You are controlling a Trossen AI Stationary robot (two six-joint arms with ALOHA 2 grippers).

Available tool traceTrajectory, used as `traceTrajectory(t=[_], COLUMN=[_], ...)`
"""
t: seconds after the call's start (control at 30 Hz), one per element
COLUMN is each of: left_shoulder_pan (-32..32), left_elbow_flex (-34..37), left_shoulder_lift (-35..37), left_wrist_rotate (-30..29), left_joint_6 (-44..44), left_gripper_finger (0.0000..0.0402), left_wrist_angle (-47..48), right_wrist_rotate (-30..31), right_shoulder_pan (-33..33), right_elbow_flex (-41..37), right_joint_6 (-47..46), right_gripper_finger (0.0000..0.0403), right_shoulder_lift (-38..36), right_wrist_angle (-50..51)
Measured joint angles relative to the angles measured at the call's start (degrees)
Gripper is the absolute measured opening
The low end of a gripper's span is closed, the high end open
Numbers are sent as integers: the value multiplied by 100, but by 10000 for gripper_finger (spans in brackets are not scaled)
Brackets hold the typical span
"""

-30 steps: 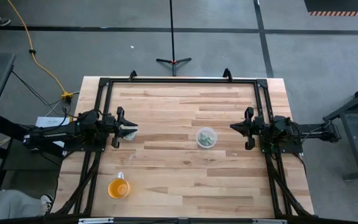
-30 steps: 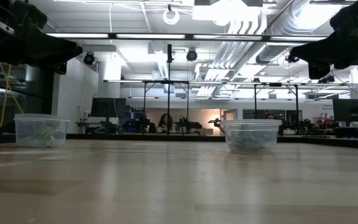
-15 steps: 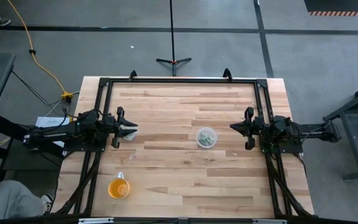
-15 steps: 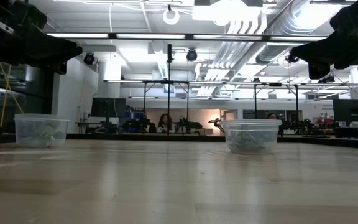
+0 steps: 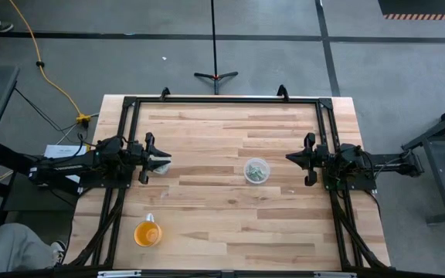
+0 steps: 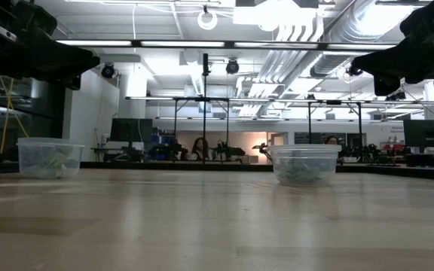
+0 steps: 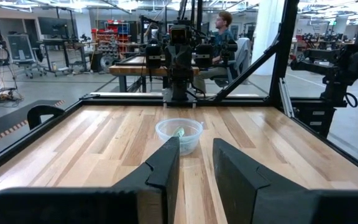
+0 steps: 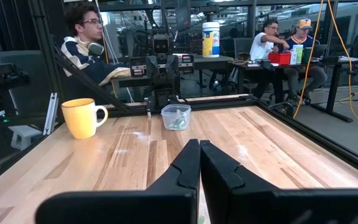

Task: Pick and place items into bin
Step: Return to Home Position

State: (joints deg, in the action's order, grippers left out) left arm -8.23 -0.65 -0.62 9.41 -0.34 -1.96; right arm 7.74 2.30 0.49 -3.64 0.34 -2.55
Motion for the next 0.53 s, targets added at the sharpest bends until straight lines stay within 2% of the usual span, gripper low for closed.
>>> traceTrajectory(t=[0.53], left_shoulder_pan=[2], left_elbow_flex=[1], left_shoulder_lift=[2], left_wrist_rotate=[0], left_joint_6=[0], left_gripper_finger=[131], left_wrist_angle=[-2], right_wrist_rotate=[1], right_shoulder_pan=[-1], right_elbow_flex=[0], right_joint_6=[0], right_gripper_finger=[6], right_shoulder_lift=[0], right_wrist_angle=[0])
